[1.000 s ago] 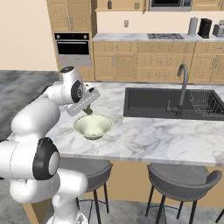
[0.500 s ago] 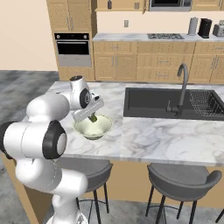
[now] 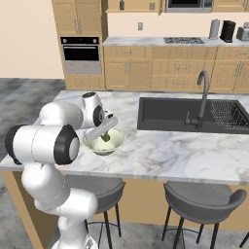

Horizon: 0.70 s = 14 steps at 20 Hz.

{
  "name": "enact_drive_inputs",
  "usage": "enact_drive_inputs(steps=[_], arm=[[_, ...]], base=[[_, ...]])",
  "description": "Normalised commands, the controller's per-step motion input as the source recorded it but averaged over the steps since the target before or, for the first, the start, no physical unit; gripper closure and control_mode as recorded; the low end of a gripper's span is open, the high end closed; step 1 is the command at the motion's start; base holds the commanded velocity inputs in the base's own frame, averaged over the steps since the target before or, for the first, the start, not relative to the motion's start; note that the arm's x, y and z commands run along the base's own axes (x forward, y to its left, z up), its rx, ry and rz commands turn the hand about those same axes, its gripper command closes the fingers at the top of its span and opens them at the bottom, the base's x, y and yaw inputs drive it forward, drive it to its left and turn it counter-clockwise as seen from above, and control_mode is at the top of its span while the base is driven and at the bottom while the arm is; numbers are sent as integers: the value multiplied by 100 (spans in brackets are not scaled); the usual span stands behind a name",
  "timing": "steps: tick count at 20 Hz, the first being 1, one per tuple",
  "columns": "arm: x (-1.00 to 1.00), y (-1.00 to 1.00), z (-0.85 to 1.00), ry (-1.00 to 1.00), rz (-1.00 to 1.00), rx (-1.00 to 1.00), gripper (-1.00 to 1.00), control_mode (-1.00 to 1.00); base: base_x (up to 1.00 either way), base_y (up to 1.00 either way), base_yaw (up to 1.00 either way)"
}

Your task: There is a bowl on the dining counter. Grab a lemon wedge from the fridge and place it in the bowl. Then get the liquor bottle and glass cup from the cabinet and place them next to the bowl.

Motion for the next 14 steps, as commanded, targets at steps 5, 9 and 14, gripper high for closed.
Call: enact_drive_inputs(steps=[5, 9, 14], arm=[[1, -7, -31, 1, 0, 0, 100, -100], [6, -1, -28, 2, 0, 0, 100, -100], [17, 0, -16, 0, -2, 0, 100, -100]], base=[[0, 0, 0], [0, 0, 0], [0, 0, 0]])
